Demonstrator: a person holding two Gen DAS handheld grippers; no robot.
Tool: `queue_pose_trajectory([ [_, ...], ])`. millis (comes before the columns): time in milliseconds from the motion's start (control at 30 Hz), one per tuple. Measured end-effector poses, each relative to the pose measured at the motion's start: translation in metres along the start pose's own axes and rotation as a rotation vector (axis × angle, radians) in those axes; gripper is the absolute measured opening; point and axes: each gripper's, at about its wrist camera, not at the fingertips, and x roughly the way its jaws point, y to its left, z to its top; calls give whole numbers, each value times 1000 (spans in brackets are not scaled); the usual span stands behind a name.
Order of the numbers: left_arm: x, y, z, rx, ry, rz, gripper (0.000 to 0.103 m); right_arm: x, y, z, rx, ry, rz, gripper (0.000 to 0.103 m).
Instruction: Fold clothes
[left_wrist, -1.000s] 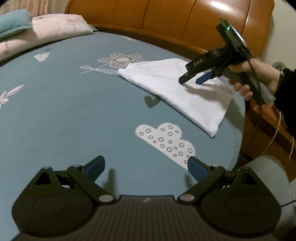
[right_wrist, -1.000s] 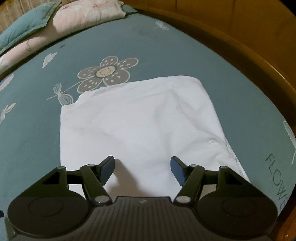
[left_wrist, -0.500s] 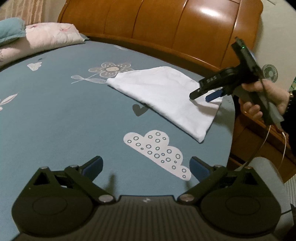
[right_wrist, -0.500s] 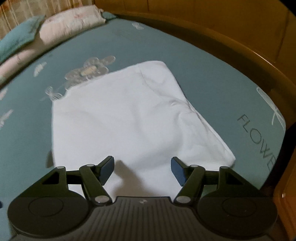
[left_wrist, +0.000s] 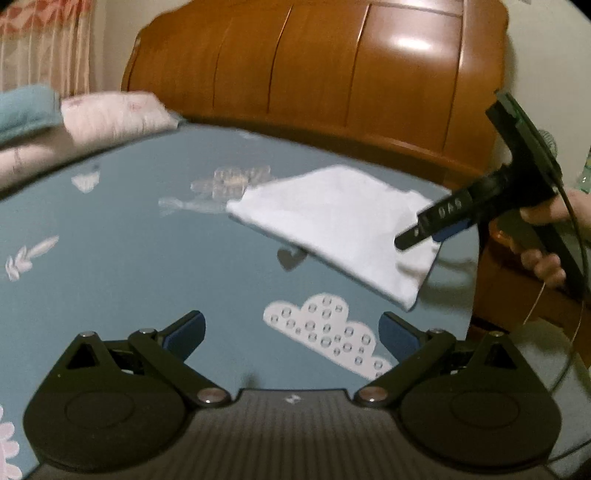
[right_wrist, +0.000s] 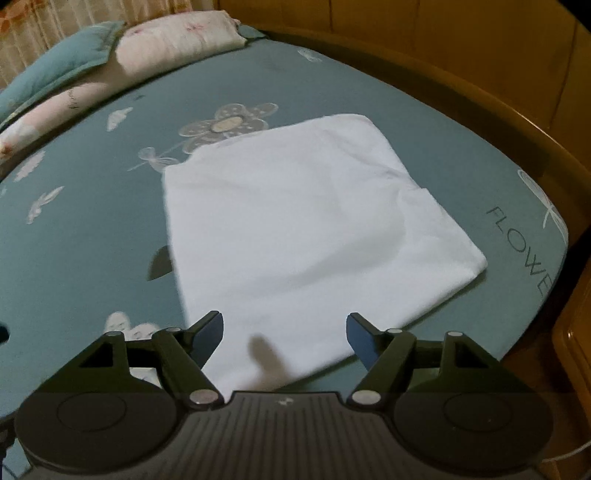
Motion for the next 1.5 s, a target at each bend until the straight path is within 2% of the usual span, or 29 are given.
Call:
queue_pose_trajectory([
  [167, -7, -6, 1, 51, -54, 46, 102, -21, 21, -24, -41, -26, -52, 79],
  [300, -2, -14, -2, 105, -46, 121, 102, -33, 34, -44, -61, -21, -74, 82],
  [367, 1, -16, -2, 97, -2, 109, 102, -35, 38, -52, -54, -1, -78, 82],
  [500, 9, -10, 0, -3, 97, -26, 102, -39, 46, -68, -34, 9, -98, 87],
  [600, 10, -6, -1, -50, 127, -66, 102, -47, 50, -76, -9, -7, -109, 90],
  [800, 15, -8, -4, -80, 168, -76, 102, -71, 57, -96, 40, -88, -154, 103],
  [933, 19, -9, -6, -99, 196, -82, 102, -81, 60, -108, 53, -131, -183, 103],
  [1267, 29, -27, -17, -78, 293, -83, 102, -89, 60, -135, 91, -147, -203, 103],
  [1500, 12, -27, -7, -91, 229, -83, 102, -96, 59, -132, 117, -192, -211, 103],
])
